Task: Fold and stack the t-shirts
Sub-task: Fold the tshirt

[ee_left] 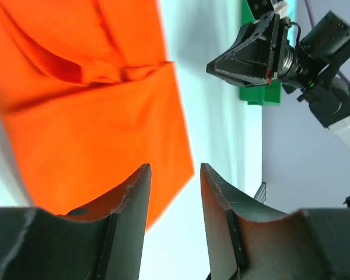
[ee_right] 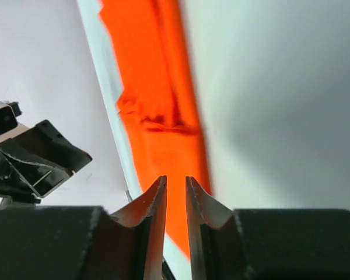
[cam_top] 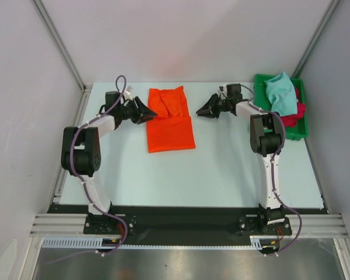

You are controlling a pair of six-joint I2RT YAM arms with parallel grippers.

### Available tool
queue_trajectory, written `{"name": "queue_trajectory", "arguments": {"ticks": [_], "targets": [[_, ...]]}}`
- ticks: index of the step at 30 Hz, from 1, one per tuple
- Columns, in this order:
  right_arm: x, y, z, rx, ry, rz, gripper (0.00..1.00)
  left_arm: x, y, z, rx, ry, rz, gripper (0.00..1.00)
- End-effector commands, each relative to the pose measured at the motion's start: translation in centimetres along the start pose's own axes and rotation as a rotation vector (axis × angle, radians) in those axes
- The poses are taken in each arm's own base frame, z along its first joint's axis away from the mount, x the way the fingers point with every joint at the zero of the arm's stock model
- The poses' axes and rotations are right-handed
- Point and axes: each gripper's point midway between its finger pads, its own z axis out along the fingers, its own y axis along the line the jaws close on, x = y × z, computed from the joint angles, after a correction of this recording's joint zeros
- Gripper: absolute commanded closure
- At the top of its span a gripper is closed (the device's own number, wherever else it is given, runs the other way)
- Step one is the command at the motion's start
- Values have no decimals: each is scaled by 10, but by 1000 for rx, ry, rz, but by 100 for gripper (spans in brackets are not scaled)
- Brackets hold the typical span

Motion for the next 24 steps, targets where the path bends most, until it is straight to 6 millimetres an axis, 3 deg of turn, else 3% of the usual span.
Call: {"name": "queue_trajectory", "arguments": {"ticks": [1,2,3,5,8,12,13,15,16,20,22,23,24], "targets": [[13,61,-28,-28,-8,-131,73,14,-30,-16,29,-24,36,55],[24,64,-23,-30,14,-129,72,17,-34,-14,54,-31,38,55],[29,68,-21,-38,24,-134,69,39,-31,-10,68,11,-42,55],[53,77,-7,-60,86,-142,69,46,-36,-5,107,1,-61,56],[86,82,15,-75,165,-150,69,67,-27,9,75,34,-86,56],[115,72,36,-108,213,-114,69,84,-10,22,57,63,-141,57],[127,56,39,-87,237,-85,69,87,-7,22,60,61,-152,57],[138,42,38,-77,258,-68,71,95,4,24,42,66,-161,57],[147,23,35,-56,269,-46,71,99,10,24,29,78,-164,57],[160,0,9,-23,276,-47,71,127,28,21,1,175,-159,57],[162,-15,-9,17,285,-50,71,124,14,14,31,197,-122,58],[158,-11,-18,29,273,-79,71,128,14,7,8,223,-97,57],[157,-13,-24,46,274,-90,71,114,-2,1,15,197,-46,57]]}}
